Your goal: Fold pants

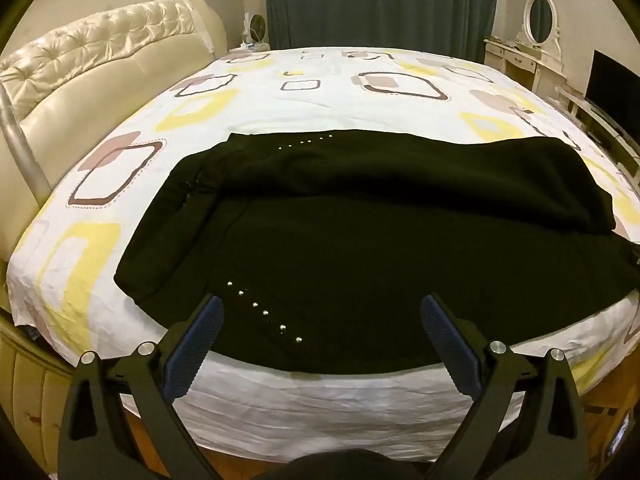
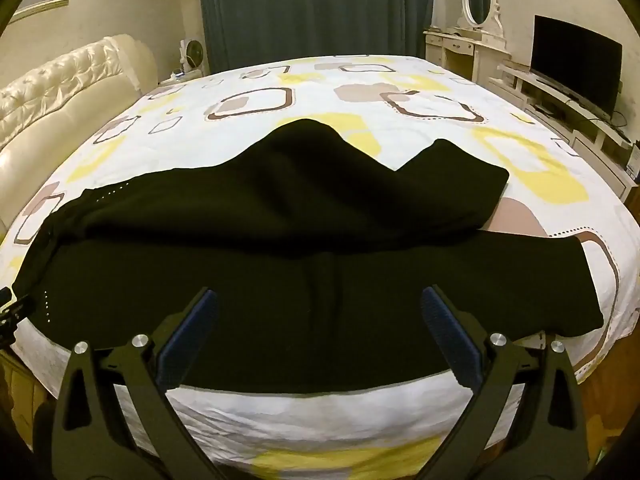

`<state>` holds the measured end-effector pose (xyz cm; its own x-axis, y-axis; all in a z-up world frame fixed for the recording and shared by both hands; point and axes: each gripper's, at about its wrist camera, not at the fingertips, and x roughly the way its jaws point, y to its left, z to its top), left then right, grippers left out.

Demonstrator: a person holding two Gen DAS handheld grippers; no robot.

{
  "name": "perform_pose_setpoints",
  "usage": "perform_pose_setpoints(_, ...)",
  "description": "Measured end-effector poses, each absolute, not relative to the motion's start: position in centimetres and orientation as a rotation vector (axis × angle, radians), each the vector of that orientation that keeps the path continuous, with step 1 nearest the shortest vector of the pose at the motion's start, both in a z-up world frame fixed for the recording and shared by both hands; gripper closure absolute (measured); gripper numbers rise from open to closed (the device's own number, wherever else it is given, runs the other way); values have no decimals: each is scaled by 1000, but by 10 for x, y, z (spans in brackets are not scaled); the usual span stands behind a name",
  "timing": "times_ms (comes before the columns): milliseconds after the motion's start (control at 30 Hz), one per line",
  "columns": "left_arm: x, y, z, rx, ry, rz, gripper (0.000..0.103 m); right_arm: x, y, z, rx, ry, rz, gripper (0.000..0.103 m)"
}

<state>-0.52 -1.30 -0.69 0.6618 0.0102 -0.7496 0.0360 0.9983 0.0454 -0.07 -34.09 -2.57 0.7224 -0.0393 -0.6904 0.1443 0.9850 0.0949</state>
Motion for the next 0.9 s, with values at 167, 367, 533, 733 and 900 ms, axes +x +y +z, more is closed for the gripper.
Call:
perform_pose_setpoints(167, -3, -13, -7, 49, 848, -25, 5, 3, -333, -28, 132, 774, -95, 2)
perform_pose_setpoints(367, -3, -15, -9, 49, 847, -32, 5, 2, -329, -31, 120, 780, -88, 2)
perform_pose_setpoints(533, -2, -12, -8, 41, 843, -29, 5, 3, -326, -34, 113, 789, -83, 2)
perform_pose_setpoints(733, -2, -11, -7, 35, 843, -27, 5, 2, -322, -36, 109, 792, -79, 2)
perform_pose_setpoints(900, -1, -10, -7, 33, 842, -24, 5, 1, -319, -37, 103, 794, -76, 2)
